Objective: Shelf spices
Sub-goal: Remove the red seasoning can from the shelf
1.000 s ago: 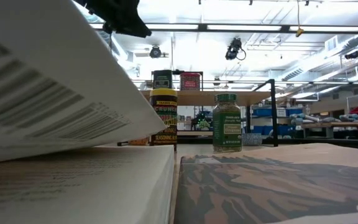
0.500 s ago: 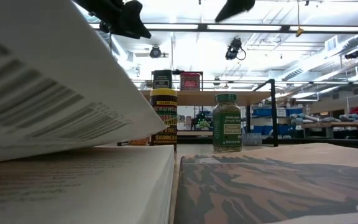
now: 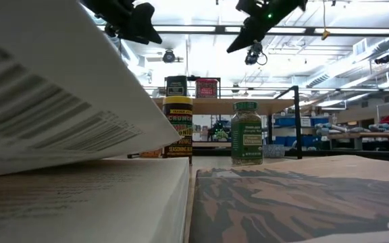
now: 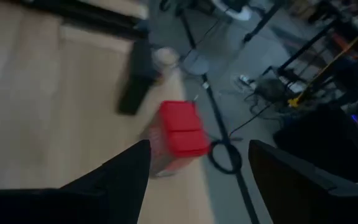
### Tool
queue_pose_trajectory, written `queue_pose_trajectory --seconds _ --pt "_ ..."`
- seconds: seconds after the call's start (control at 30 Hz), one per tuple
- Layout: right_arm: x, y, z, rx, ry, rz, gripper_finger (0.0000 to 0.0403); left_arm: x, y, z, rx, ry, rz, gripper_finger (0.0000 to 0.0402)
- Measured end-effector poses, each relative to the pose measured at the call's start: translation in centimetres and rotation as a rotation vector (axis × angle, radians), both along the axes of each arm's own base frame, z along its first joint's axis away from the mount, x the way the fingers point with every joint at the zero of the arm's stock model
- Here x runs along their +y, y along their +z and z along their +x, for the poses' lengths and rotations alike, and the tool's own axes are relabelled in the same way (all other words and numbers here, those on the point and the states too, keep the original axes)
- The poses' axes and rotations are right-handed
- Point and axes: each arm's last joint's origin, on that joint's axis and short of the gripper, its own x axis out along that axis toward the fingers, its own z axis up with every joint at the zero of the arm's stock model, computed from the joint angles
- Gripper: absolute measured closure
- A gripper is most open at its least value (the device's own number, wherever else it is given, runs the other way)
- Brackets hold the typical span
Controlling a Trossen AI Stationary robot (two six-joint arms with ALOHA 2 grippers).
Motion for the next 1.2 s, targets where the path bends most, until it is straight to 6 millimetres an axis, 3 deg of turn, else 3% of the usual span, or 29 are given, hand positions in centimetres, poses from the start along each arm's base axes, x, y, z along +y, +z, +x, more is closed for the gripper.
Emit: queue_pose_trajectory --seconds 0.13,0.37,0.6,0.87,1.07,1.2 --pt "-1.6 0.8 -0.7 -0.074 -0.058 -0.05 0.0137 0.0 -0.1 0.0 0.001 0.005 -0.016 0.0074" --pt "-2.3 2.5 -1.0 -0.236 -0.234 -0.108 0.0177 0.0 -0.3 -0.1 0.015 0.018 -0.017 0.0074" --pt "-3.1 1.1 -0.5 -0.172 -0.192 -0.072 0.0191 0.0 -0.2 -0.1 0.009 0.018 -0.017 0.0074" --pt "-6.0 -2.6 0.6 -0.126 -0.068 0.11 0.0101 0.0 -0.1 -0.1 -0.015 0.022 -0.029 0.0074" --pt "-6.7 -3.3 1.1 -0.146 -0.01 0.13 0.0027 0.0 -0.2 -0.1 -0.011 0.02 -0.034 0.0074" --pt "-6.6 -3.7 1.1 -0.154 0.114 0.206 0.0005 0.0 -0.1 -0.1 -0.023 0.019 -0.031 0.0074"
